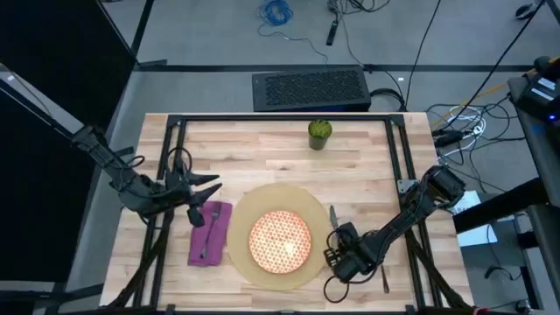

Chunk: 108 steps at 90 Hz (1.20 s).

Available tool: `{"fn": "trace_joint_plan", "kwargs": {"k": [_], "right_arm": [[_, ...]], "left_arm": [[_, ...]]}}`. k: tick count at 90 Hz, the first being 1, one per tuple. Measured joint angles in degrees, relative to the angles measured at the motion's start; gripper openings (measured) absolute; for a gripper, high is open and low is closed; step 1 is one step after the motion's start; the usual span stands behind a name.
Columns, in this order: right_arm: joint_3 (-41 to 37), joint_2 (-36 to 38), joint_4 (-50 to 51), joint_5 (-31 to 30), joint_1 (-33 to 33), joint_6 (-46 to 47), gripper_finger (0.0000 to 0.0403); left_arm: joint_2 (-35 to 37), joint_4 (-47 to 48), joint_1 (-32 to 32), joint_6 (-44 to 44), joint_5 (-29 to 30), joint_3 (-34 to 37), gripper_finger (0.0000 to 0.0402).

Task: Set table place
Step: Adjust the black table knife, then move the black spoon to the right of the knife

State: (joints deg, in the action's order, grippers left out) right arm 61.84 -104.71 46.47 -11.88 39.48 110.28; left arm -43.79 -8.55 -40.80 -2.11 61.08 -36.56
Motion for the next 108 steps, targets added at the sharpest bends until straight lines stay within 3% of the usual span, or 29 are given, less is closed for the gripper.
{"fn": "trace_joint_plan", "kwargs": {"k": [49, 72, 89, 100, 108], "right_arm": [[0.0, 1.7, 0.5, 0.1, -0.4, -2.5, 0.0], [6.5, 7.6, 20.9, -2.7, 0.6, -1.5, 0.0004], [7.0, 8.7, 22.8, 6.0, 5.9, 5.3, 0.0053], [6.4, 8.4, 21.7, 7.6, 11.2, 14.3, 0.0096], [5.2, 8.4, 18.7, 9.2, 12.8, 15.5, 0.0122]], "left_arm": [[0.0, 0.0, 0.0, 0.0, 0.0, 0.0, 0.0099], [0.0, 0.0, 0.0, -0.2, 0.0, 0.0, 0.0099], [0.0, 0.1, 0.0, -0.2, 0.0, 0.0, 0.0099], [0.1, 0.0, 0.0, -1.3, 0.0, 0.0, 0.0099], [0.1, 0.0, 0.0, -1.3, 0.0, 0.0, 0.0099]]}}
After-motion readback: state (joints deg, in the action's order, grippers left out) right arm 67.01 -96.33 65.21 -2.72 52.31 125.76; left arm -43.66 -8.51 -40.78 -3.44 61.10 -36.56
